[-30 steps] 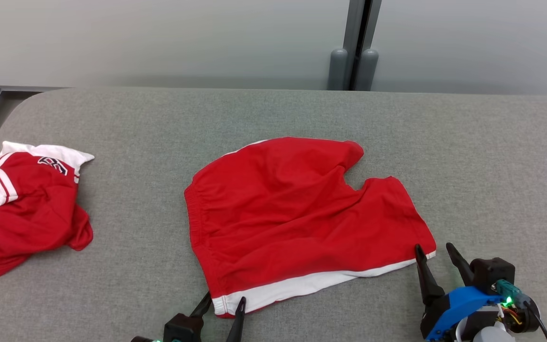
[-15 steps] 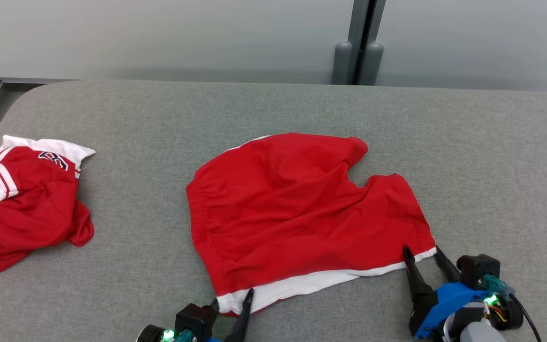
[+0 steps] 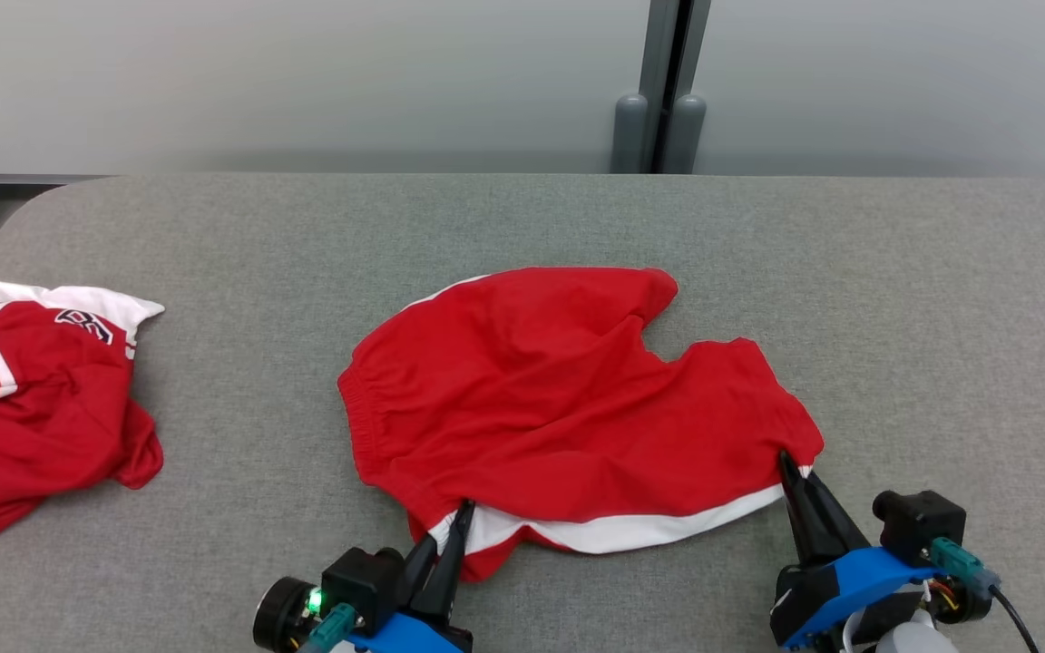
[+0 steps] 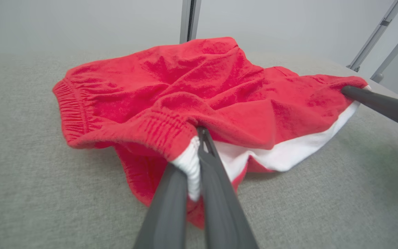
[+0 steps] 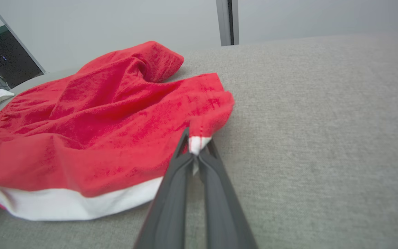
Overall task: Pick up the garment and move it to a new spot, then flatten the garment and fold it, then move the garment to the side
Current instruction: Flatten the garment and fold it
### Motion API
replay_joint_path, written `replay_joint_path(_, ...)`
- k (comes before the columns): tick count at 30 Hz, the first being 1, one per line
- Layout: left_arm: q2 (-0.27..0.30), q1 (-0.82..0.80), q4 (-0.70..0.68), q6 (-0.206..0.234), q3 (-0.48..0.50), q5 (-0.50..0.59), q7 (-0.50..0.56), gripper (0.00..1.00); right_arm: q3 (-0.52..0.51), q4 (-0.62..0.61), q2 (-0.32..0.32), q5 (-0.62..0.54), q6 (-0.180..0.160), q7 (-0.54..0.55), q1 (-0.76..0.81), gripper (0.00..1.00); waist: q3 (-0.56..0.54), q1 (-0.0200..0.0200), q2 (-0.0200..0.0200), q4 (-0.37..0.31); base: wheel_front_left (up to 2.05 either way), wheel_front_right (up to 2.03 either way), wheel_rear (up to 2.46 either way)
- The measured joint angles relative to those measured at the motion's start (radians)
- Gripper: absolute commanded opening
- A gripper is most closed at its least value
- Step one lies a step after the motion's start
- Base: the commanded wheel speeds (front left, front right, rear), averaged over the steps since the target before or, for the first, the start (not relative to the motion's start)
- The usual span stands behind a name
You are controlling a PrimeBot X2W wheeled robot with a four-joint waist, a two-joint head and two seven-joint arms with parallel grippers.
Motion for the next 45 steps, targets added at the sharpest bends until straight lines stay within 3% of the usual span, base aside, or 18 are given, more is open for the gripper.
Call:
replay_joint_path(8,0.033,-0.102,-0.121,0.000,0.016,-0.001,0.003,0.00,0.001,-0.168,-0.008,-0.025,0.000,0.000,-0.033,0.00,0.019,0.0000,0.0000,-0.036,0.00,0.00,0.00)
replay_joint_path(18,0.151,-0.518,-0.217,-0.006,0.028,0.008,0.100,0.00,0.044,-0.232,-0.053,-0.049,0.000,0.010,-0.390,0.00,0.130,0.0001,0.0000,-0.103,0.00,0.00,0.00)
replay_joint_path(21,0.192,-0.689,-0.225,-0.008,0.030,0.011,0.129,0.00,0.051,-0.210,-0.069,-0.051,0.000,0.022,-0.545,0.00,0.184,0.0003,0.0000,-0.123,0.00,0.00,0.00)
replay_joint_path(26,0.213,-0.954,-0.193,-0.011,0.017,-0.038,0.157,0.00,0.045,-0.159,-0.077,-0.065,0.000,0.034,-0.786,0.00,0.268,0.0003,0.0000,-0.145,0.00,0.00,0.00)
replay_joint_path(34,0.194,-1.294,-0.050,-0.012,-0.020,-0.086,0.141,0.00,0.017,-0.018,-0.103,-0.072,0.000,0.040,-1.106,0.00,0.375,0.0004,0.0000,-0.160,0.00,0.00,0.00)
replay_joint_path(40,0.171,-1.458,0.074,-0.012,-0.049,-0.140,0.079,0.00,0.014,0.085,-0.115,-0.079,0.000,0.023,-1.254,0.00,0.414,0.0003,0.0000,-0.162,0.00,0.00,0.00)
replay_joint_path(45,0.158,-1.456,0.149,-0.012,-0.096,-0.181,0.034,0.00,0.039,0.164,-0.104,-0.053,0.000,0.011,-1.255,0.00,0.426,0.0002,0.0000,-0.155,0.00,0.00,0.00)
